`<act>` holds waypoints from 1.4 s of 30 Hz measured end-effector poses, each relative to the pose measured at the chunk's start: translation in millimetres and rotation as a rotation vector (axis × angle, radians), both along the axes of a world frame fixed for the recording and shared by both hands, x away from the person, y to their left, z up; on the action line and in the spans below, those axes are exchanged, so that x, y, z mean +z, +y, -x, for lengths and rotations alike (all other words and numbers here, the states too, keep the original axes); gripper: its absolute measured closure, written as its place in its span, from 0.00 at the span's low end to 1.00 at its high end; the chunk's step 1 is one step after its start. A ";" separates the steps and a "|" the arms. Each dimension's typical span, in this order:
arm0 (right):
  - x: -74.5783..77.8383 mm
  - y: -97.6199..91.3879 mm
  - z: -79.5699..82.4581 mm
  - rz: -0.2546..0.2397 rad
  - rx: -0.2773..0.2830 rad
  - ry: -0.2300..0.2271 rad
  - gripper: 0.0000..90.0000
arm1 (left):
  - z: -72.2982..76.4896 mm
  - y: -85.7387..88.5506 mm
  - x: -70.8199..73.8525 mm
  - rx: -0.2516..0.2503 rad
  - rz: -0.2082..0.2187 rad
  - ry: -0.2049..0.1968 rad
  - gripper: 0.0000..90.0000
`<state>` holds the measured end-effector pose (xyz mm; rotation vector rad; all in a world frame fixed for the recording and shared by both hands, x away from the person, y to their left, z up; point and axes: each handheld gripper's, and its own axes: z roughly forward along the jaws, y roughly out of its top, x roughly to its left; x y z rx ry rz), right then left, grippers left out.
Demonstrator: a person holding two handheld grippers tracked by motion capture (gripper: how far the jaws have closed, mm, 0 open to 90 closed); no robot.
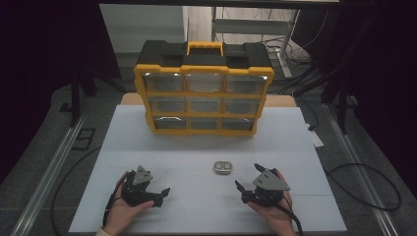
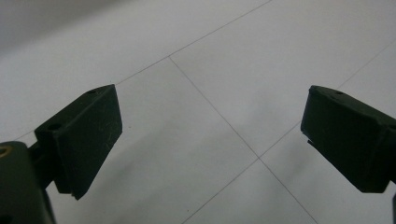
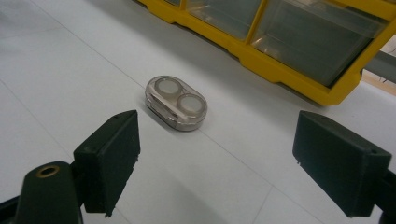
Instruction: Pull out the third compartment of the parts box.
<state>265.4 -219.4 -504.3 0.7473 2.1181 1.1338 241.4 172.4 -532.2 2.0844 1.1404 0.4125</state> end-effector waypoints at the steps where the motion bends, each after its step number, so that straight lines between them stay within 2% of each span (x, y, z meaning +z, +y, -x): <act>1: 0.3 -0.4 0.0 -0.002 0.000 -0.001 0.17 | 0.1 0.0 0.0 -0.002 -0.001 0.000 0.07; 12: 1.6 1.3 1.7 0.038 0.010 -0.030 0.17 | 0.2 0.5 0.2 -0.003 0.003 0.000 0.07; 33: 3.2 0.2 2.0 0.078 0.019 -0.059 0.18 | 0.3 -1.1 -0.5 -0.010 -0.009 -0.002 0.07; 42: 3.2 3.0 3.8 0.123 0.021 -0.095 0.18 | 0.4 -0.8 -0.1 -0.008 -0.007 -0.002 0.07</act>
